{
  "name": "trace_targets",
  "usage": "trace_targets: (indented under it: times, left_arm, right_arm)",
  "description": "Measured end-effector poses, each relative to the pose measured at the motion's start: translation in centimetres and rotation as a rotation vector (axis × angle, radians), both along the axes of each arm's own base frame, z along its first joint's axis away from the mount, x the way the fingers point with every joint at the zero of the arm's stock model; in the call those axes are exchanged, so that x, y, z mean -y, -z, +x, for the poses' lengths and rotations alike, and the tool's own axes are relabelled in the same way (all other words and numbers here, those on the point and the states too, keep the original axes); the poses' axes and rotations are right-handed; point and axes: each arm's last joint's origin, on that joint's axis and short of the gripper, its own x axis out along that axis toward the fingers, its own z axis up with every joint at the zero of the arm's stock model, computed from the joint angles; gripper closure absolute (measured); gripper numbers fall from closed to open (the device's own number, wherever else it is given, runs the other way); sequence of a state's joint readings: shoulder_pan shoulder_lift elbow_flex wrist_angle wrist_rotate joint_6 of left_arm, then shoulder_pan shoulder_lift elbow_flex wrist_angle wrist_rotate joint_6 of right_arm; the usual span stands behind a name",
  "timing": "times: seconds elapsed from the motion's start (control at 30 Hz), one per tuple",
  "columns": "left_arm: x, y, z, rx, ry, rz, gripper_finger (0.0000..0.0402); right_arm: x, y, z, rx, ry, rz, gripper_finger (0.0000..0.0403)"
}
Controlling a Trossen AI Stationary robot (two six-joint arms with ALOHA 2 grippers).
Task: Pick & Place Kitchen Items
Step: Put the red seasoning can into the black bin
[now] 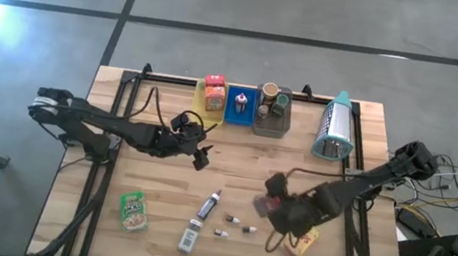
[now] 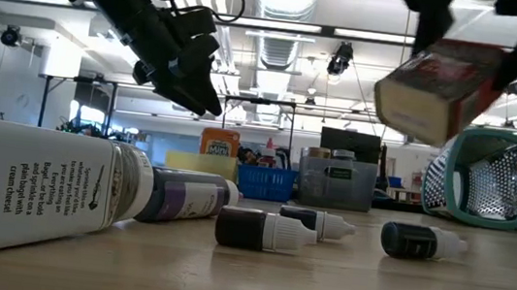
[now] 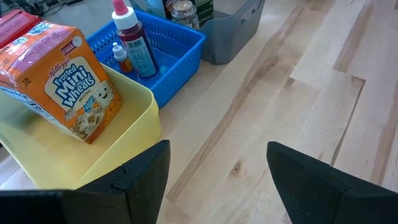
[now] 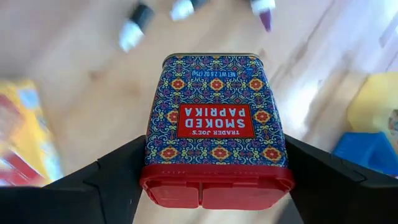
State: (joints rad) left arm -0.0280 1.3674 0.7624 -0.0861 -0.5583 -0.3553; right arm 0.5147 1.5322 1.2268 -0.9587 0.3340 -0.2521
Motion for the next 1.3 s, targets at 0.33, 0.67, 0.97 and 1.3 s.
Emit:
trace_targets:
  times: [0.33,0.67,0.97,1.3]
  left_arm:
    - [0.0,0.0,0.0,0.001,0.000,0.000,0.0128]
    - [0.0,0.0,0.0,0.004,0.000,0.000,0.0128]
    - [0.0,0.0,0.0,0.003,0.000,0.000,0.0128]
    - [0.0,0.0,0.0,0.003,0.000,0.000,0.0128]
  right_arm:
    - [4.9,1.2,4.9,-0.248,-0.065,-0.138,0.0092]
    - [9.6,4.0,8.4,-0.408,-0.167,-0.203,0.0092]
    - [11.1,6.3,9.2,-0.524,-0.205,-0.305,0.0078]
    - [11.2,9.3,9.5,-0.671,-0.213,-0.376,0.0085]
